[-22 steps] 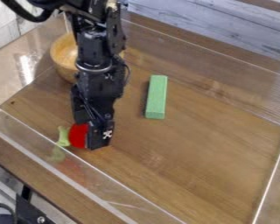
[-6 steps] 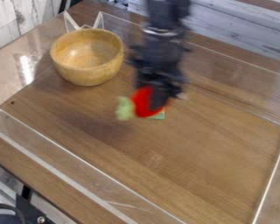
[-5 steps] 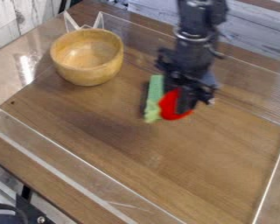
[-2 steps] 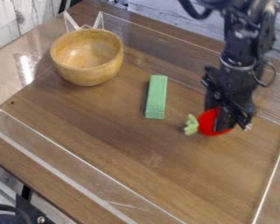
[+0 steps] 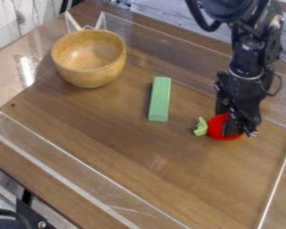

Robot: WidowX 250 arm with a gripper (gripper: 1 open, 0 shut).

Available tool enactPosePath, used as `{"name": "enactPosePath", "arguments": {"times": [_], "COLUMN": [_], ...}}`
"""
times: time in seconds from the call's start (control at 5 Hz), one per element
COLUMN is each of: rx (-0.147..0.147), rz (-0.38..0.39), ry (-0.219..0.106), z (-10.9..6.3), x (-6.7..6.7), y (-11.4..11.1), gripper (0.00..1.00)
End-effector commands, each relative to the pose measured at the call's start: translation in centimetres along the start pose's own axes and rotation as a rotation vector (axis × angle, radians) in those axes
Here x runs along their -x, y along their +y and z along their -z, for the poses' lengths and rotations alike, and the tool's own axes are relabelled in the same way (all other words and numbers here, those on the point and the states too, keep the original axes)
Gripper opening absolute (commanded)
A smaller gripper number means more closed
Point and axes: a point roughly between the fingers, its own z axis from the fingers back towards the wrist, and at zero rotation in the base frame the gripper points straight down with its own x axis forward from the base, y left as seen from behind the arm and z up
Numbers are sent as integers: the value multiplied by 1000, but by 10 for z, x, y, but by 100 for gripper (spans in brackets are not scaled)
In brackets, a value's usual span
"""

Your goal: Move the red object to the right side of the table

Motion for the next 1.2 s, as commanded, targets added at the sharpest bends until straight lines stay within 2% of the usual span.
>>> {"name": "enactPosePath", "arguments": {"times": [0.0,0.4,0.6,0.8,1.0], "rx": [-35,-49,-62,-73,-89], "rz": [-52,-41,-92,-131,-136], "ry": [-16,2,15,17,-2], "z": [-16,-23,-28,-33,-36], "x": [5,12,22,30,34], "y": [-3,-13,-15,-15,-13], "gripper": [0,0,0,0,0]}}
